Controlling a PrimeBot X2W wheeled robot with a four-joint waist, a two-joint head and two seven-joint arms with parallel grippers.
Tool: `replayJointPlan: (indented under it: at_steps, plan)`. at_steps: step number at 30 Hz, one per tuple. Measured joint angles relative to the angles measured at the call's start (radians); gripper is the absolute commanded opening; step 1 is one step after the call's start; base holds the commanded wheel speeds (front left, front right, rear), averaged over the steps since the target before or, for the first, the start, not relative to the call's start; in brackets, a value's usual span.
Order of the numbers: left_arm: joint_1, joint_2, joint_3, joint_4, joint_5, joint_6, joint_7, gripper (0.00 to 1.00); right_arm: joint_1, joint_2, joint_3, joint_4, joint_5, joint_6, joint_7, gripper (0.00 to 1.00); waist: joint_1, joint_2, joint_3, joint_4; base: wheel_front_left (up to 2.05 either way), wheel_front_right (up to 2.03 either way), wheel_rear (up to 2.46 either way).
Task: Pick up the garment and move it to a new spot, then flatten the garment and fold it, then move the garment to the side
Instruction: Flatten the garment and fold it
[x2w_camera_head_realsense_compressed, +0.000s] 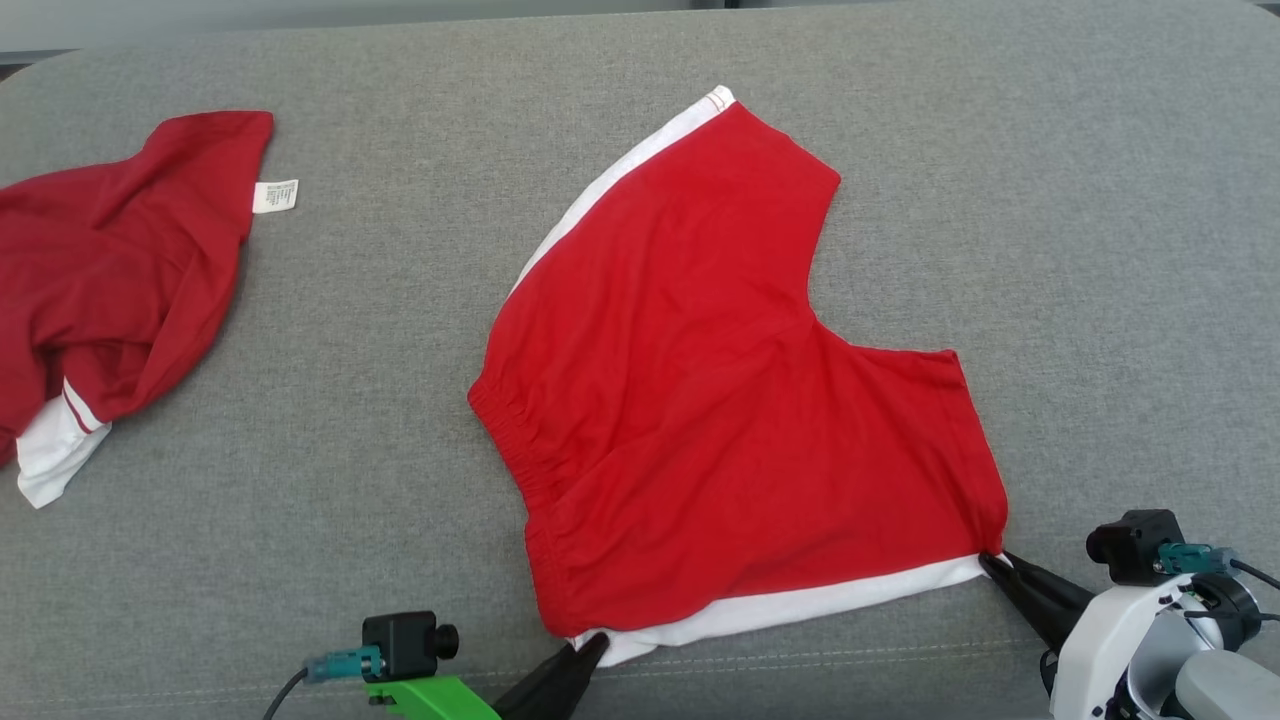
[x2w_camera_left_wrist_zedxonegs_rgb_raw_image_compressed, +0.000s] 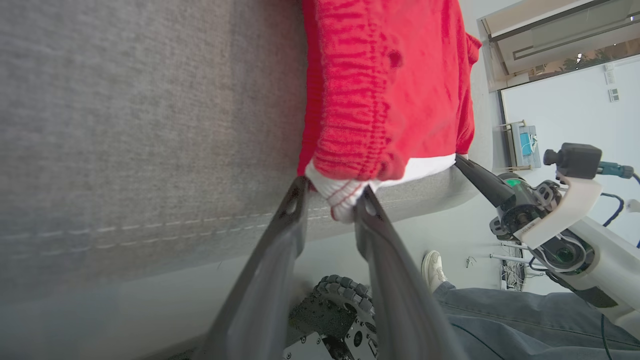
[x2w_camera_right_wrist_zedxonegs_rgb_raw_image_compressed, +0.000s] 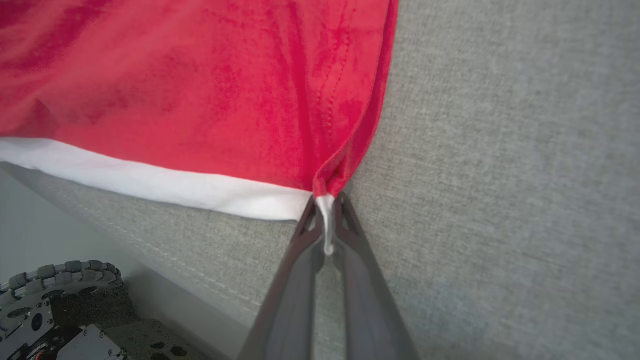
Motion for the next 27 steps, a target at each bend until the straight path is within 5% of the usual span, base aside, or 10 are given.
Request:
replayJointPlan:
  at_steps: [4,27]
  plan:
    - [-0.007,0.001,-0.01,-0.001,-0.003,0.0,-0.007,0.0,-0.004,-0.001,0.007,0.003,0.004,0.0,-0.007,0.0,0.0,0.0,0.001,-0.002,0.0,0.0,0.0]
    - [0.056,0.072,-0.045,-0.11,-0.091,0.0,0.013,0.0,0.069,-0.078,-0.014,-0.06,0.235,0.005,-0.003,0.0,0.0,0.0,-0.007,0.007,0.0,0.0,0.0]
